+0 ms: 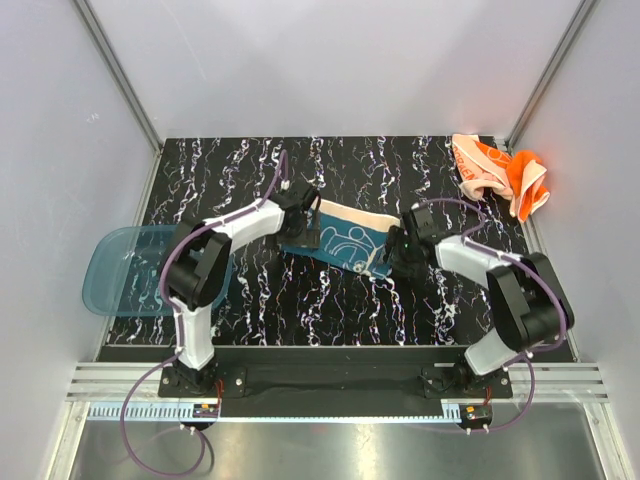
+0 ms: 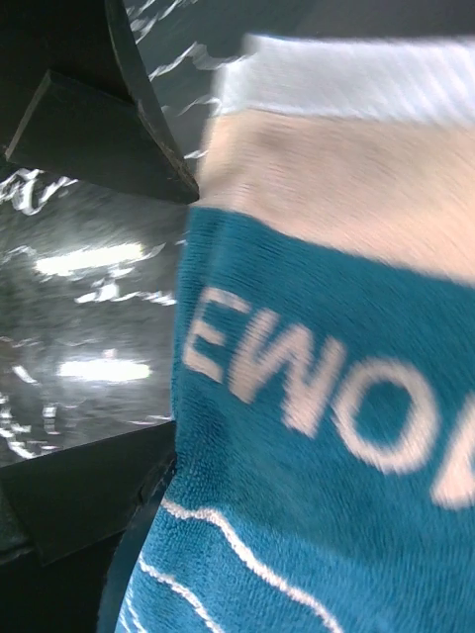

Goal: Roll the towels

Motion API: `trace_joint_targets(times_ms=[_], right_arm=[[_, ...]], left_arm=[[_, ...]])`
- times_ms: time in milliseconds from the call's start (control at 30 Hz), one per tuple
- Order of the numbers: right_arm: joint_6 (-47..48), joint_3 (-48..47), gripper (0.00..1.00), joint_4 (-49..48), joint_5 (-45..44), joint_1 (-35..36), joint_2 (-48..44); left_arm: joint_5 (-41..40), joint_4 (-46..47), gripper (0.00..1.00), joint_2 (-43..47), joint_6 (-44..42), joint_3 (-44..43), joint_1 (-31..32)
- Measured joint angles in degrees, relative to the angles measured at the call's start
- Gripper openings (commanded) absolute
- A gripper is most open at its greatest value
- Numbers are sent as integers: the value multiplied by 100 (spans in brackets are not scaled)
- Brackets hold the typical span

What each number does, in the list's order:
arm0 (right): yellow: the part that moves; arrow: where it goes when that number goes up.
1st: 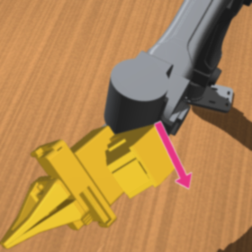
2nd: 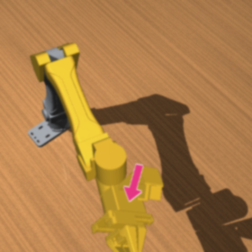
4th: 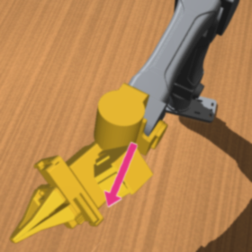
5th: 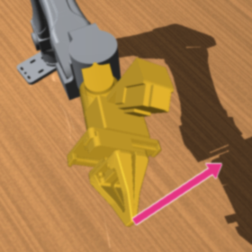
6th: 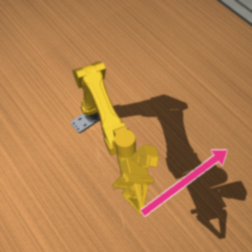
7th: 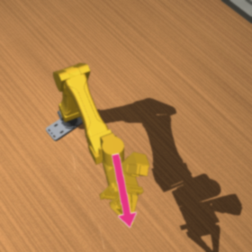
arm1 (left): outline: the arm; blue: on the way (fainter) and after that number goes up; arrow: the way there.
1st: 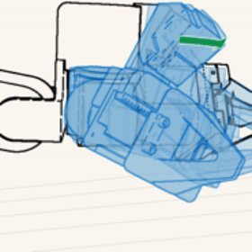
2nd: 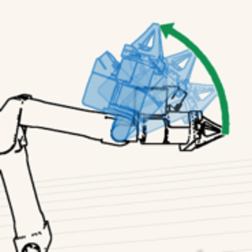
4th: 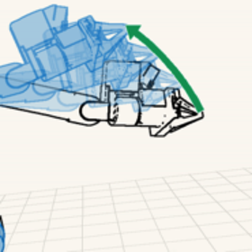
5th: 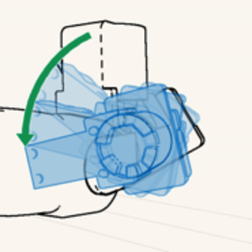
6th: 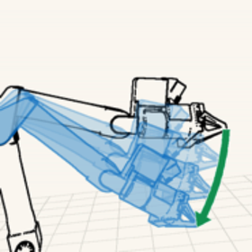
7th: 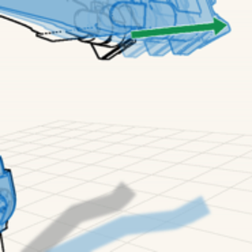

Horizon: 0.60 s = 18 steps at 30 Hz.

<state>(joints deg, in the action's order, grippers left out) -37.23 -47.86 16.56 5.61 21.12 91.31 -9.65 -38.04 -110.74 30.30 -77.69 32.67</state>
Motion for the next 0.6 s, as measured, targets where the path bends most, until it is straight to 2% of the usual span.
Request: trace_joint_targets(times_ms=[200,333,400,533,600], right_arm=[[-424,717,69,-4,413,365,-706],[-487,872,66,492,446,415,-1150],[-461,868,49,772,404,417,-1580],[-367,717,31,968,310,367,-2601],[-319,487,20,881,398,184,-2706]], left_arm=[[-291,-177,99,-448,-352,-837,-122],[-509,-332,99,-420,-468,-1027,-118],[-654,-396,99,-275,-492,-973,-79],[-1001,-509,99,431,-533,-640,173],[-1117,-472,98,929,-551,-459,463]])
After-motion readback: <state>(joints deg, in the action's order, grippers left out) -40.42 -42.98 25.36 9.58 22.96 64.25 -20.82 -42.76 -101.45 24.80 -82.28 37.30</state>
